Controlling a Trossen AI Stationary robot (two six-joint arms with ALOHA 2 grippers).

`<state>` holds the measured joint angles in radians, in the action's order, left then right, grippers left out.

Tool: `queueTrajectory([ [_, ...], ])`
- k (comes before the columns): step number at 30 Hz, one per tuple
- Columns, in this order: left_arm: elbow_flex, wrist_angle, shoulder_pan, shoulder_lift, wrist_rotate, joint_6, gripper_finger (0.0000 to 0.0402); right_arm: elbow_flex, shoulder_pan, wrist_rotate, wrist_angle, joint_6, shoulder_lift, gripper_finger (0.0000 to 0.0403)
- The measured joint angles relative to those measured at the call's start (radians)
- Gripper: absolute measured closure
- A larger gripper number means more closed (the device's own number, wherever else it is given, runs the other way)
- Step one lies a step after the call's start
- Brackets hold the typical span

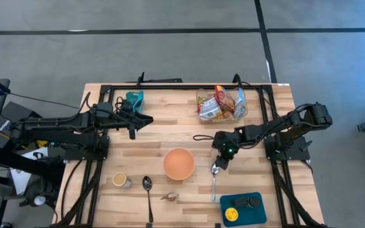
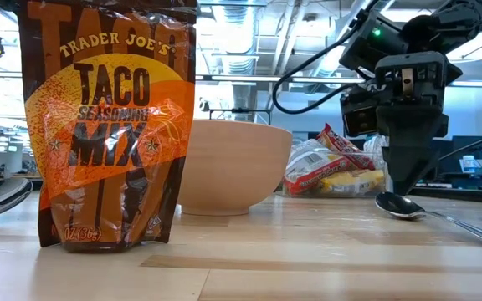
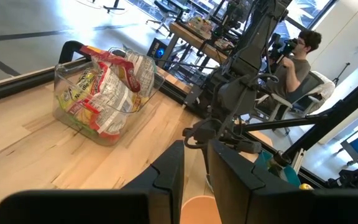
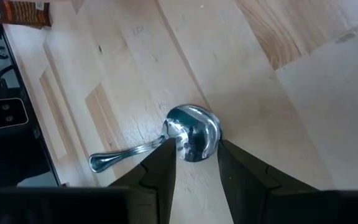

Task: Pick & Place Food Item
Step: Put the silver spoon into the light green bin

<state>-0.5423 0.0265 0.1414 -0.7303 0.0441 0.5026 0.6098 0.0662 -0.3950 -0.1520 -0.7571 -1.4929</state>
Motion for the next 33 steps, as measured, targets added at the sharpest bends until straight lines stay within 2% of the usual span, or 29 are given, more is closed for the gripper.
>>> queueTrajectory([
  [33,0.0,0.0,0.0,0.0,0.0,0.0,0.0335,0.0,0.006,0.004,0.003,0.035,0.0,0.029],
])
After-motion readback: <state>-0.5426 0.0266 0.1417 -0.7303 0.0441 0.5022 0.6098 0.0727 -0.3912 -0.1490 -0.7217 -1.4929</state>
